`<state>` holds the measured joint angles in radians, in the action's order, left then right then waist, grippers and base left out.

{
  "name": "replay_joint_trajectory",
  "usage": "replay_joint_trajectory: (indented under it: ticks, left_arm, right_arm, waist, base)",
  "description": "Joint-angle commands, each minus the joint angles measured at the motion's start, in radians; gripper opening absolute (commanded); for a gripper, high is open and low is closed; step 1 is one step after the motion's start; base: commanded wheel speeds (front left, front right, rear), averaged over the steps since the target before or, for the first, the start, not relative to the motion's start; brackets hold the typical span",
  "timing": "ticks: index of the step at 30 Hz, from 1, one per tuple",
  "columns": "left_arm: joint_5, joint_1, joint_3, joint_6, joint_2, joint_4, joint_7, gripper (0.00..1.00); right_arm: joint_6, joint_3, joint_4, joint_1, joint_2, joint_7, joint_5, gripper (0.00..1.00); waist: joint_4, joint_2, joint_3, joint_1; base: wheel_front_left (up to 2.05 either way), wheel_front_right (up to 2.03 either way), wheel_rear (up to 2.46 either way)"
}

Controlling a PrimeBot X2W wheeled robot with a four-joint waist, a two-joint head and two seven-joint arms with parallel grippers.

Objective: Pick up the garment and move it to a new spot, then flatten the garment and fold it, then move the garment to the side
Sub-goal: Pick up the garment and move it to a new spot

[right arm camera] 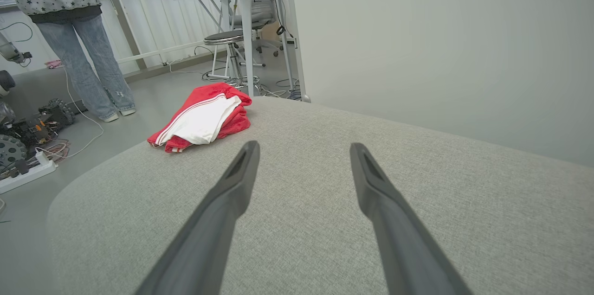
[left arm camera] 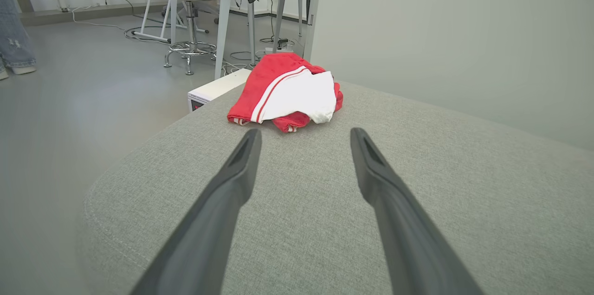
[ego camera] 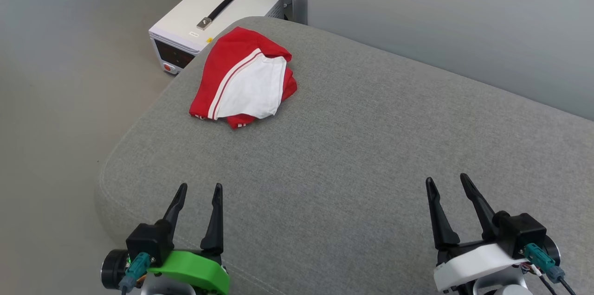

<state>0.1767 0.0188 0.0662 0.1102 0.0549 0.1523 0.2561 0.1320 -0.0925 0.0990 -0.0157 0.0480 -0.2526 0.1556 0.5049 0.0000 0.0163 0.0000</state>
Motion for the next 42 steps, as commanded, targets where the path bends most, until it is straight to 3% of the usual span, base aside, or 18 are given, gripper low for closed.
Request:
replay_joint_trajectory:
  ticks: [1, 8, 11, 14, 18, 20, 24, 30, 36, 42]
  left_arm:
    - [0.009, -0.011, -0.003, -0.004, -0.005, -0.003, 0.006, 1.0]
    - [0.013, -0.066, -0.024, 0.001, -0.005, 0.013, 0.006, 1.0]
    - [0.089, -0.13, -0.055, 0.006, -0.005, 0.029, 0.006, 1.0]
    - [0.087, -0.205, -0.075, 0.013, 0.004, 0.082, 0.006, 1.0]
    - [0.145, -0.35, -0.081, 0.019, 0.069, 0.222, -0.004, 1.0]
    - [0.201, -0.444, -0.055, 0.02, 0.127, 0.27, -0.042, 1.0]
    - [0.346, -0.621, 0.055, 0.02, 0.282, 0.345, -0.201, 1.0]
    - [0.582, -0.804, 0.156, 0.02, 0.448, 0.434, -0.486, 1.0]
    - [0.718, -0.878, 0.207, 0.02, 0.506, 0.513, -0.757, 1.0]
    - [0.764, -0.89, 0.219, 0.009, 0.512, 0.59, -0.902, 1.0]
  right_arm:
    - [-0.001, 0.003, 0.0, 0.012, 0.002, -0.009, -0.004, 1.0]
    - [-0.001, 0.009, -0.016, 0.041, 0.002, -0.009, -0.049, 1.0]
    - [-0.001, 0.009, -0.038, 0.069, 0.002, -0.009, -0.088, 1.0]
    - [-0.001, 0.028, -0.071, 0.102, 0.002, -0.009, -0.117, 1.0]
    - [-0.001, 0.017, -0.114, 0.135, 0.021, -0.009, -0.14, 1.0]
    - [-0.001, 0.017, -0.133, 0.149, 0.036, -0.009, -0.147, 1.0]
    - [-0.001, 0.024, -0.159, 0.176, 0.062, -0.007, -0.157, 1.0]
    - [-0.001, 0.01, -0.192, 0.2, 0.069, -0.007, -0.163, 1.0]
    - [-0.001, -0.001, -0.207, 0.213, 0.063, -0.008, -0.166, 1.0]
    - [-0.001, -0.001, -0.205, 0.21, 0.06, -0.008, -0.172, 1.0]
  waist:
    - [-0.011, 0.0, 0.015, 0.0]
    - [-0.062, 0.0, 0.104, 0.0]
    - [-0.098, 0.0, 0.177, 0.0]
    - [-0.138, 0.0, 0.252, 0.0]
    - [-0.191, 0.0, 0.341, 0.0]
    - [-0.215, 0.0, 0.387, 0.0]
    - [-0.254, 0.0, 0.464, 0.0]
    - [-0.303, 0.0, 0.533, 0.0]
    - [-0.344, 0.0, 0.568, 0.0]
    - [-0.361, 0.0, 0.582, 0.0]
  base:
    - [0.0, 0.0, 0.0]
    - [0.0, 0.0, 0.0]
    - [0.0, 0.0, 0.0]
    - [0.0, 0.0, 0.0]
    - [0.0, 0.0, 0.0]
    - [0.0, 0.0, 0.0]
    - [0.0, 0.0, 0.0]
    - [0.0, 0.0, 0.0]
    - [0.0, 0.0, 0.0]
    - [0.0, 0.0, 0.0]
